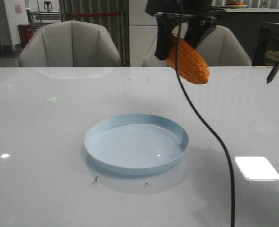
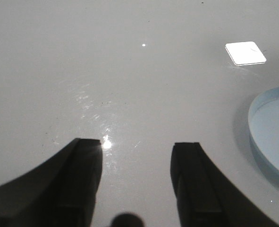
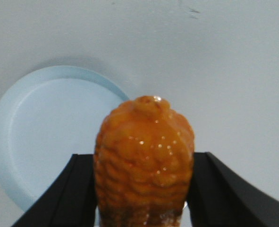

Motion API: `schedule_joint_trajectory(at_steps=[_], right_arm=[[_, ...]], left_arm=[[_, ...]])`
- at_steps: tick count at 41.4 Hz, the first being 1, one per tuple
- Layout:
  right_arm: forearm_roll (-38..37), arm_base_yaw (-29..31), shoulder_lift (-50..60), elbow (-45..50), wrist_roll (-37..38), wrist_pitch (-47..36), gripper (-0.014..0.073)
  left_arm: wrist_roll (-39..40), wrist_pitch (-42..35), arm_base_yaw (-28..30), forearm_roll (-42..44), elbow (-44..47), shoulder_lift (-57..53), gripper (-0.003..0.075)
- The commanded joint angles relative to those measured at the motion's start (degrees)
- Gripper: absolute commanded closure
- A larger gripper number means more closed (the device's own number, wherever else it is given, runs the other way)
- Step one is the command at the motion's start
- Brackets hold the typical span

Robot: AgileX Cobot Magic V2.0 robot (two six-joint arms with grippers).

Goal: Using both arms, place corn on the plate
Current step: 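Lower the corn onto the plate and open the right gripper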

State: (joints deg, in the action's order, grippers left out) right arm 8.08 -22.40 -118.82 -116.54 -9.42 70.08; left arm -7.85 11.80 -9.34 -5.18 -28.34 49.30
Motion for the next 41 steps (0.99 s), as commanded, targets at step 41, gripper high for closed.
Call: schedule_joint_trajectory(at_steps=[41], right_arm=[[5.1, -7.1, -9.8, -1.8, -0.6, -0.6, 0.0147]], left_arm=[[0.7, -3.9, -0.4, -0.5, -1.6, -0.5, 0.0319]])
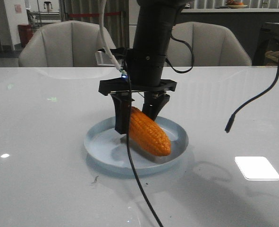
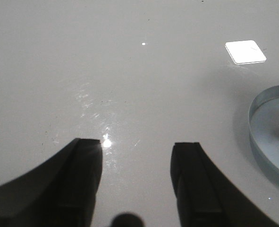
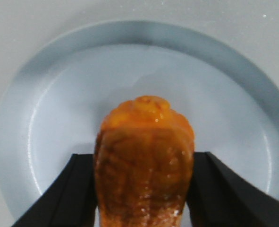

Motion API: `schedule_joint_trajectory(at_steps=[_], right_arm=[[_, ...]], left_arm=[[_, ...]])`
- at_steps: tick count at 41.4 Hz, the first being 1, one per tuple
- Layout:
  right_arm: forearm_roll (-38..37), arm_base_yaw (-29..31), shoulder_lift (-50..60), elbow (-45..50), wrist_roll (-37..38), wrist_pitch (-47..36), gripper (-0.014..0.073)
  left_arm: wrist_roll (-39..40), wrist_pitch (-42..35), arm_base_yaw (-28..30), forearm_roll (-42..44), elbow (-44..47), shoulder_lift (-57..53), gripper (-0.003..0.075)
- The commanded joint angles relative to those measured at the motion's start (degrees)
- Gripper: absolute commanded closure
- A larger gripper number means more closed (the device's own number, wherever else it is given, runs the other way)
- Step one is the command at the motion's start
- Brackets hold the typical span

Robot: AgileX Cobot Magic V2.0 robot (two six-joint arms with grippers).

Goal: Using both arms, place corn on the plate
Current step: 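Lower the corn onto the plate and open the right gripper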

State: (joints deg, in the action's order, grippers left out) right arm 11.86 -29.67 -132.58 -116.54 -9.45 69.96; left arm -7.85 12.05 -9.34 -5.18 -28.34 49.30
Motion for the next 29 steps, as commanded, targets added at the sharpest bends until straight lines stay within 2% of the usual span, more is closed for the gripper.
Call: schedule_joint_trajectory(at_steps=[1, 6, 18, 29], right_arm=[[1.3, 0.1, 4.0, -1.8, -0.6, -0.5, 0.0113], [1.5, 0.1, 4.0, -1.8, -0.6, -0.4, 0.0039], [1.6, 0.3, 5.3, -1.9, -0.3, 2.4, 0.0041], [0.5, 2.6, 15.0, -1.9, -0.3, -0.5, 0.0041]], left_arm=[[0.7, -4.1, -0.4, -0.5, -1.6, -0.5, 0.0319], [0.7, -4.1, -0.4, -0.5, -1.6, -0.5, 0.0319], [0.7, -4.1, -0.4, -0.5, -1.6, -0.5, 0.0319], [0.7, -4.1, -0.4, -0.5, -1.6, -0.5, 0.0319]])
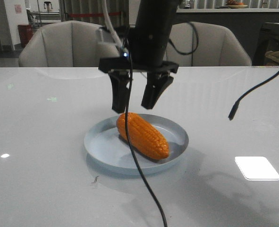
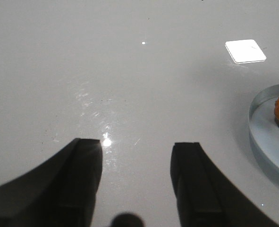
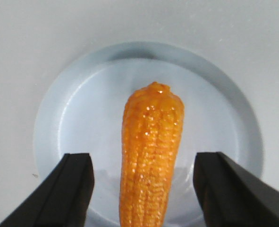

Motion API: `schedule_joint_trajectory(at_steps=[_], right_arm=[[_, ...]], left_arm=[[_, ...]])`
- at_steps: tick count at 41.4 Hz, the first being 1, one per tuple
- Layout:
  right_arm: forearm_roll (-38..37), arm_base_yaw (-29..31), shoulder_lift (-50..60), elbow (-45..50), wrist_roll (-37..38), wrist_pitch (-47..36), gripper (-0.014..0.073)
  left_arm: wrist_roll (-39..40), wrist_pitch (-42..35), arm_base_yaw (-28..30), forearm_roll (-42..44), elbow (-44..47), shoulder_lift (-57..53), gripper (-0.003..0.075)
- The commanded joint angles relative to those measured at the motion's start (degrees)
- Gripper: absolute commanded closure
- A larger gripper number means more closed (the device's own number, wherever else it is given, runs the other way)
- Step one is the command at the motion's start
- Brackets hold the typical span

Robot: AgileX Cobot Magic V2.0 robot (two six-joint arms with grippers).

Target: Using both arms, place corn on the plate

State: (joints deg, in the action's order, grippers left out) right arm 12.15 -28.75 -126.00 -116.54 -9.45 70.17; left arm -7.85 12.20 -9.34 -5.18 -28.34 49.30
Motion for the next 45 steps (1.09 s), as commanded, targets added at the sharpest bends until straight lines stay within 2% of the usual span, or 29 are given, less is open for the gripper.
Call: schedule_joint_trajectory(at_steps=[1, 11, 19, 25, 33, 45], right_arm=[[0.2, 2.2, 9.5, -1.9, -0.3, -0.8, 0.0041], [0.2, 10.6, 21.2, -1.9, -0.3, 0.2, 0.0041], [0.2, 20.2, 30.7, -1.5, -0.5, 0.4, 0.0041], [0.1, 27.4, 39.2, 2.7, -4.0, -1.1, 0.0041], [0.2, 35.0, 53.2, 18.6, -4.4, -10.0, 0.0041], [0.1, 36.5, 75.4, 53.4, -5.3, -24.4, 0.0041]], left_arm=[[0.7, -4.3, -0.4, -0.5, -1.6, -0.5, 0.0319], [0.7, -4.3, -0.4, 0.1, -1.6, -0.5, 0.0319], [0.7, -4.3, -0.4, 0.1, -1.6, -0.5, 0.0319], [0.7, -4.4, -0.4, 0.1, -1.6, -0.5, 0.0319], [0.7, -4.4, -0.4, 0.1, -1.6, -0.5, 0.0319], [0.7, -5.9, -0.3, 0.4, -1.6, -0.5, 0.0319]])
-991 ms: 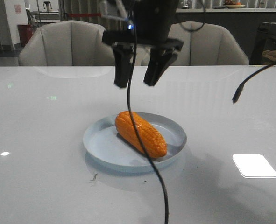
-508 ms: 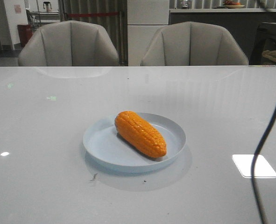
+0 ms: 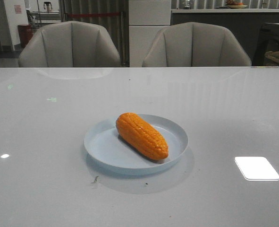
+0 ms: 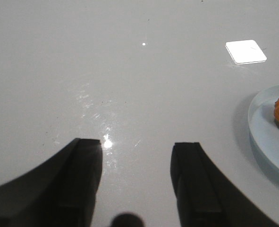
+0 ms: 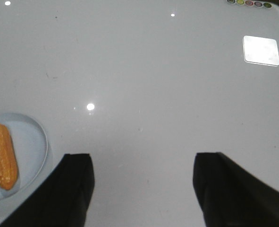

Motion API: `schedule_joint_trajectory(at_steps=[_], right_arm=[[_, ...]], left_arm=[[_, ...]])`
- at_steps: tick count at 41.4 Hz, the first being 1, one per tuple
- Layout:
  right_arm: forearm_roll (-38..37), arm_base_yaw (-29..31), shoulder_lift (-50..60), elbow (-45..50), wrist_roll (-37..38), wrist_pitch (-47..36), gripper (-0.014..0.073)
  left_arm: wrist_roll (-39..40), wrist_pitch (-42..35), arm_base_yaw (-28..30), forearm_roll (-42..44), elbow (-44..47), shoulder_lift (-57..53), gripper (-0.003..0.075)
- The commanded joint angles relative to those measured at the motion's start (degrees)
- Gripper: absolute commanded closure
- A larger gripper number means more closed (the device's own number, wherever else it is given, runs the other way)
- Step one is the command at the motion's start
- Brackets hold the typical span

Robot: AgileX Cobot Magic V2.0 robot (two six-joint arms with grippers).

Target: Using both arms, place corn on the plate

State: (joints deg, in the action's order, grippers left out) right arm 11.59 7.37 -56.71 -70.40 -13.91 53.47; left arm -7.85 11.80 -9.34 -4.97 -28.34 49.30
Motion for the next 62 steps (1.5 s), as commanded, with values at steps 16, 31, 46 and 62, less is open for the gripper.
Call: schedule_joint_trajectory(at_steps=[16, 31, 46, 62], right_arm=[[1.3, 0.3, 20.7, 27.5, -0.8, -11.1, 0.0041], [1.3, 0.3, 20.6, 27.5, -0.8, -10.6, 0.0041], [1.3, 0.3, 20.6, 27.5, -0.8, -10.6, 0.0041], [1.3, 0.3, 20.6, 27.5, -0.8, -10.6, 0.0041]], left_arm=[[0.7, -7.8, -0.3, 0.3, -1.6, -0.5, 0.0319], [0.7, -7.5, -0.3, 0.3, -1.6, -0.5, 0.0319], [0.7, -7.5, -0.3, 0.3, -1.6, -0.5, 0.0319], [0.7, -7.9, -0.1, 0.3, -1.6, -0.9, 0.032]])
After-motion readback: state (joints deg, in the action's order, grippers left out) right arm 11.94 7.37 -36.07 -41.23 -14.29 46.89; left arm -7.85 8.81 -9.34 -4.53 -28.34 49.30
